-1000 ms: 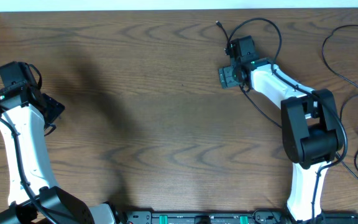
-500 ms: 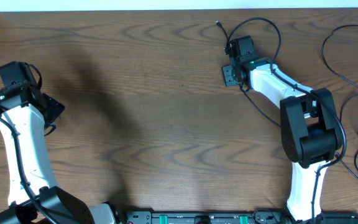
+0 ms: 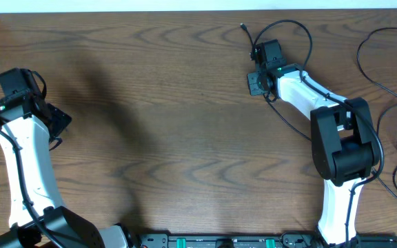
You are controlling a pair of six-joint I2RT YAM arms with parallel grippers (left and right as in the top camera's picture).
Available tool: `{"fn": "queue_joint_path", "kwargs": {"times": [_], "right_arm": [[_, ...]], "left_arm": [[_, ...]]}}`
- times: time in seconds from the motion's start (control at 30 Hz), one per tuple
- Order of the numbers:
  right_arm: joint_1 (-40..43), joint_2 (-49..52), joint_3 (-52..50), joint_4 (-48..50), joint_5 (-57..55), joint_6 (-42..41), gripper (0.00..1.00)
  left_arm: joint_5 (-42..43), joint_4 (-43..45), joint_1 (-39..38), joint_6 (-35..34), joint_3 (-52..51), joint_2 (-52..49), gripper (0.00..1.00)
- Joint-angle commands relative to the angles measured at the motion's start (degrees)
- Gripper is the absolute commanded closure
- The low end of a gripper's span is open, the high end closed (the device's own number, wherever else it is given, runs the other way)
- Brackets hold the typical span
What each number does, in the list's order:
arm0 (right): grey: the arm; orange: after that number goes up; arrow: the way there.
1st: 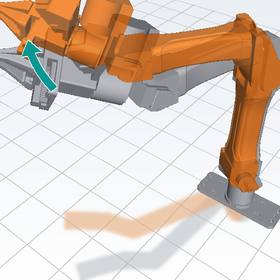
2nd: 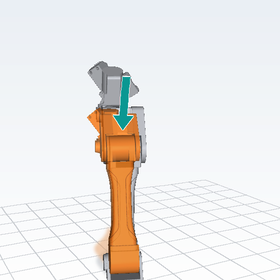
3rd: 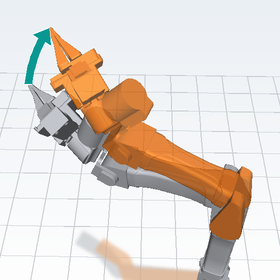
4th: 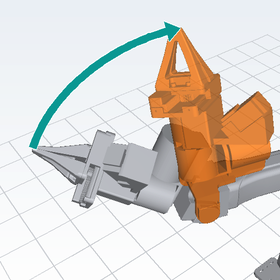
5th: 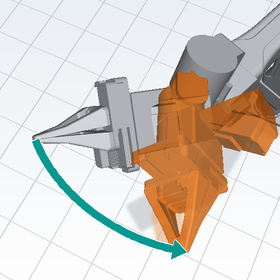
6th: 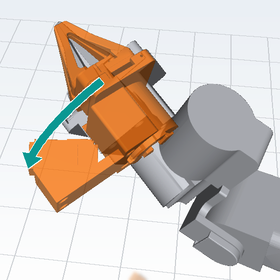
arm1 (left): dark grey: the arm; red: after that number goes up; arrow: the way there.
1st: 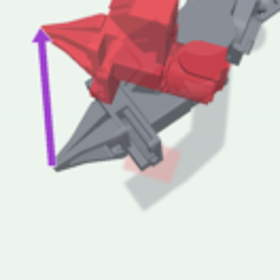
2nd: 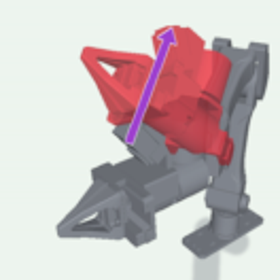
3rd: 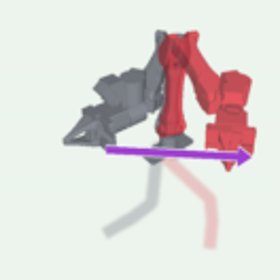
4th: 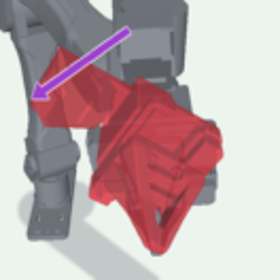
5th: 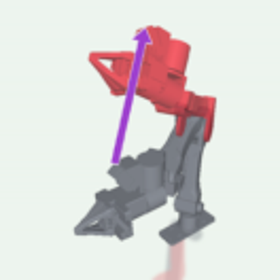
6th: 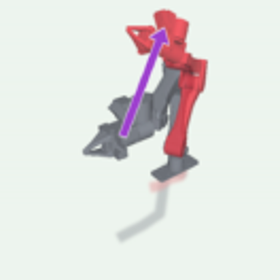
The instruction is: Untangle cables
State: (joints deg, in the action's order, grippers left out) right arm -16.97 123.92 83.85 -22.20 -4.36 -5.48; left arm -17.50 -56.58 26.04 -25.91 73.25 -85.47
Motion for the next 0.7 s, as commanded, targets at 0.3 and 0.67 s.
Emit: {"fn": "queue_joint_path", "kwargs": {"times": [0.3, 0.67], "right_arm": [[2.1, -0.66, 0.72, -3.74, -4.59, -0.24, 0.99], [8.68, -18.91, 0.74, -8.28, -11.34, -0.02, 0.99]], "left_arm": [[-1.03, -0.15, 0.13, -0.94, -0.57, -0.37, 0.02], [-1.03, -0.15, 0.13, -0.94, -0.57, -0.37, 0.02]]}}
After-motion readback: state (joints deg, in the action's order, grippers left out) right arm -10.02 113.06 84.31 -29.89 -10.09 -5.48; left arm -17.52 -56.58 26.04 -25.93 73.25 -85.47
